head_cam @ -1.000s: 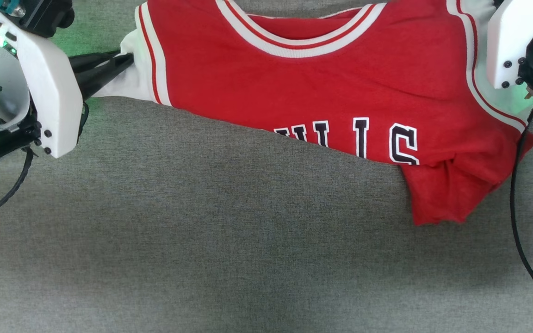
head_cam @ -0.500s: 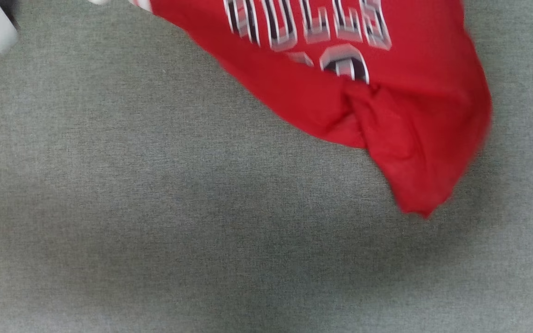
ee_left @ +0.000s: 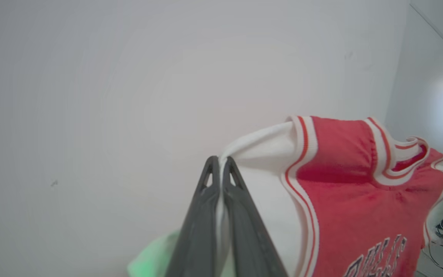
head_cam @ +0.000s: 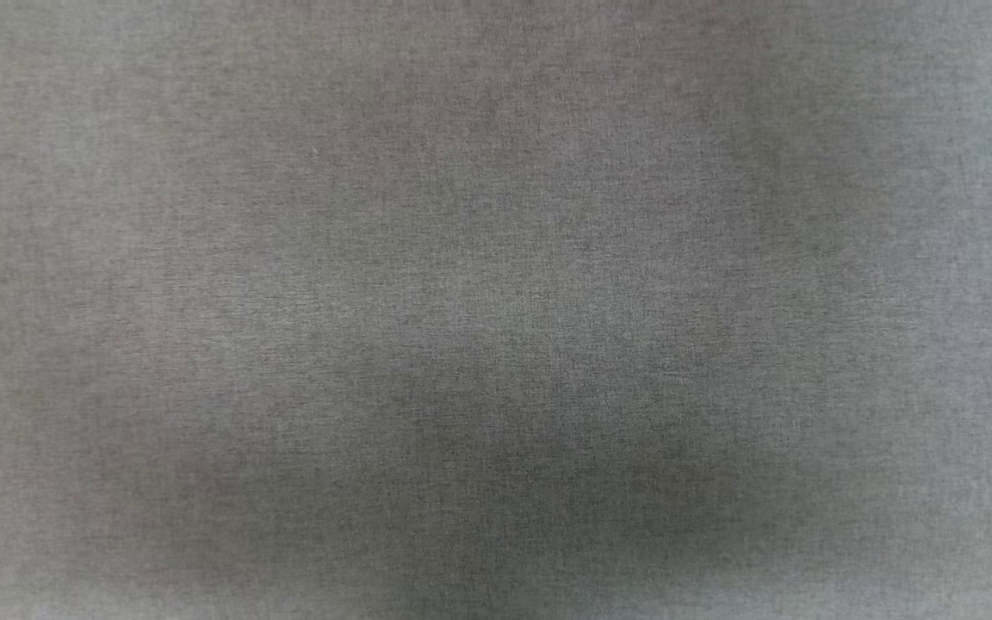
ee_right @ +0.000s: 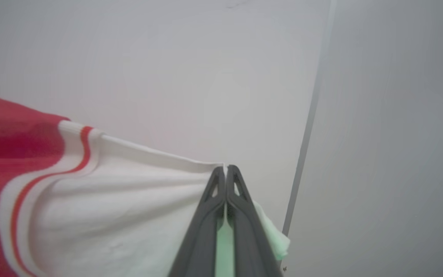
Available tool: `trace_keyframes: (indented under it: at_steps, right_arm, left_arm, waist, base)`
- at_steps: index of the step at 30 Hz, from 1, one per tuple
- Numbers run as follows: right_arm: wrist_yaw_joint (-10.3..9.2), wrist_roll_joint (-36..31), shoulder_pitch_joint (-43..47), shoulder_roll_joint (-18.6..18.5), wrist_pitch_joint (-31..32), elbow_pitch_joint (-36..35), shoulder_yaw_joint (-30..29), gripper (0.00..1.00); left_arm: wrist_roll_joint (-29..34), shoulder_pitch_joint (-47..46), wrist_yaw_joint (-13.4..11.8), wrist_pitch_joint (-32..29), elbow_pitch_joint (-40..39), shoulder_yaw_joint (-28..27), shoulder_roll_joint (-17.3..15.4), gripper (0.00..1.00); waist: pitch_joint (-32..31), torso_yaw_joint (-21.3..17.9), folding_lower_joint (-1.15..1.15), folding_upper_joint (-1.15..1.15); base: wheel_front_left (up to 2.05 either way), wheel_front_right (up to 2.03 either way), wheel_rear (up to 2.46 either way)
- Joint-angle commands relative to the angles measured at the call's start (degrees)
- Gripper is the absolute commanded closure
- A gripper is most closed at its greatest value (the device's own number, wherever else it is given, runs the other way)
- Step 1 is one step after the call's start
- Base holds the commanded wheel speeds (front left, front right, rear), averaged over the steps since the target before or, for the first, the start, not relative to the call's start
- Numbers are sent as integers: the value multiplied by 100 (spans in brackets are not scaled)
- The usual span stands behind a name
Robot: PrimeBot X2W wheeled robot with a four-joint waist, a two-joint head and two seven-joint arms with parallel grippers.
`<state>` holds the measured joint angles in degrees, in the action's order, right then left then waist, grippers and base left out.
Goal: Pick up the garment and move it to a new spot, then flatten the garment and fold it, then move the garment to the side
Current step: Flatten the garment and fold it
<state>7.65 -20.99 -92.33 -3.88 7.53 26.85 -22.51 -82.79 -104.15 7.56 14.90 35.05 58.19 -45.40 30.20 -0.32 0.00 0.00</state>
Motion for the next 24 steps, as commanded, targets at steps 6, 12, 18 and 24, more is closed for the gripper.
trace_keyframes:
  at_steps: [6, 12, 18, 24]
  right_arm:
    - [-30, -197, 479, -56, -381, 680, 15, 100]
    - [-30, 234, 1967, -220, -617, 923, 542, 100]
    - [-29, 1425, 4249, -456, -279, -67, 1398, 100]
    - [-30, 2546, 6360, -793, 566, -1936, 1942, 100]
  left_arm:
    - [-280, 906, -17, 34, -443, 194, -133, 100]
    - [-639, 2824, -16, 36, -1440, 275, -507, 100]
    - [-505, 5294, -16, 36, -2467, -369, -588, 100]
    - [-137, 7116, -16, 36, -3204, -1278, -390, 100]
  waist:
    - [-204, 39, 0, 0]
    - [-358, 2, 0, 0]
    - [-577, 2, 0, 0]
    - [-816, 14, 0, 0]
  base:
    - [0, 0, 0]
    - [0, 0, 0]
    - [0, 0, 0]
    - [0, 0, 0]
